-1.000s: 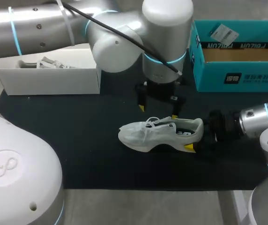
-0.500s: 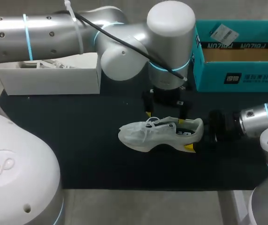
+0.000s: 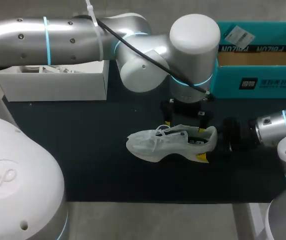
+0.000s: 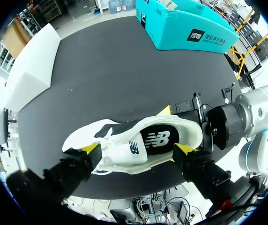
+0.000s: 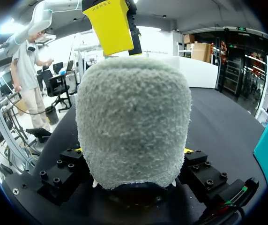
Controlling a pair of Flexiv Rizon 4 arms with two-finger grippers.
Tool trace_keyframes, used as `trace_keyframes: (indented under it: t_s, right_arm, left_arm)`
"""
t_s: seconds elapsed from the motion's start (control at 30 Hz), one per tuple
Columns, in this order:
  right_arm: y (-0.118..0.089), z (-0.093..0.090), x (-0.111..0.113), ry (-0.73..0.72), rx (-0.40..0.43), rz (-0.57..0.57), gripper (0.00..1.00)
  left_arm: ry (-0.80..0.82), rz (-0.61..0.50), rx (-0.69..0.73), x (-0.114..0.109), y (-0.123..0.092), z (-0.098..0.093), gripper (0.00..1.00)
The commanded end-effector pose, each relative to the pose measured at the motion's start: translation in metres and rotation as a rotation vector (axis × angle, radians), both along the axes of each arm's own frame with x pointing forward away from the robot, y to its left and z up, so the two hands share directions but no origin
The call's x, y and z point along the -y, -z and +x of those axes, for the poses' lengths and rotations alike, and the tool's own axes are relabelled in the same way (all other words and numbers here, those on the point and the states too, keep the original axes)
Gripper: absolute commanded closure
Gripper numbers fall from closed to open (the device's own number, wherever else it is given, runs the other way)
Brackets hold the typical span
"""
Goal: Take the shoe out of the shoebox, open the shoe tongue, remove and reinsert the insole, then place the shoe into the shoebox
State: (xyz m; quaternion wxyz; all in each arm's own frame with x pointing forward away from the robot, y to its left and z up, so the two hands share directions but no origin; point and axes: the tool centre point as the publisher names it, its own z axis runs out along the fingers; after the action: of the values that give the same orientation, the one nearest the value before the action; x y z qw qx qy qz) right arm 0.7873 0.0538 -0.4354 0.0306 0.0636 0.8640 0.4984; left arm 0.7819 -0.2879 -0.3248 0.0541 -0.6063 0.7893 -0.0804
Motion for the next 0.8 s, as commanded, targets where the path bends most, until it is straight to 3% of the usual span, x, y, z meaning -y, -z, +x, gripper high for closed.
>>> trace_keyframes:
  t_s: [0.03,0.33,0.8]
  right_arm:
    - [0.004,0.001,-0.002,0.003,0.002,-0.002,1.00]
    - [0.004,0.001,-0.002,0.003,0.002,-0.002,1.00]
    - [0.004,0.001,-0.002,0.003,0.002,-0.002,1.00]
  left_arm:
    - [0.014,0.017,0.003,0.010,0.010,0.006,0.00]
    - [0.048,0.051,0.021,0.013,0.013,0.006,0.00]
    - [0.017,0.121,0.003,-0.006,0.034,0.003,0.00]
